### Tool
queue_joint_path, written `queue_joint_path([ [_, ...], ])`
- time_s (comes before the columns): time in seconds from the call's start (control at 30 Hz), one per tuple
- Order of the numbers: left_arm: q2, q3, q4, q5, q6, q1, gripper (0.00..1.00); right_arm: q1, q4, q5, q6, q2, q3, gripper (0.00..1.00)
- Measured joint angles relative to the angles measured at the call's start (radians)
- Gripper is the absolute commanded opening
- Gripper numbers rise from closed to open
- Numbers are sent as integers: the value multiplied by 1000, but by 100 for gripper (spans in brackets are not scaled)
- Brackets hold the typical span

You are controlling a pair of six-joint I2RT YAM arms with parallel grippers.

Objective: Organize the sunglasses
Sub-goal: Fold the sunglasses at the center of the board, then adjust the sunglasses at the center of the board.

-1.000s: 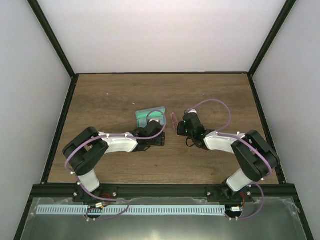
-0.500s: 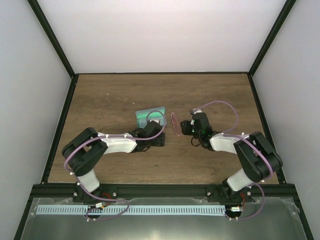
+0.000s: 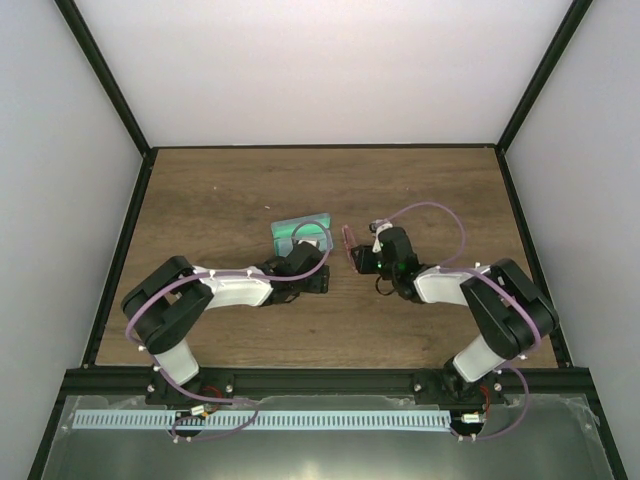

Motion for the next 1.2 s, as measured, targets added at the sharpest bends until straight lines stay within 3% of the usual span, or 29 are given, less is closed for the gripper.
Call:
queue_joint_path([
  [0.23,0,0,0,0,0,0,77,52,-5,48,5,-7,0,20],
  [0.83,0,-13,10,-5,-1,0,77,90,14,82,21,82,27,13],
  [1.2,3,-12,16,-2,-1,0,77,161,-192,340,28,17,76,1],
])
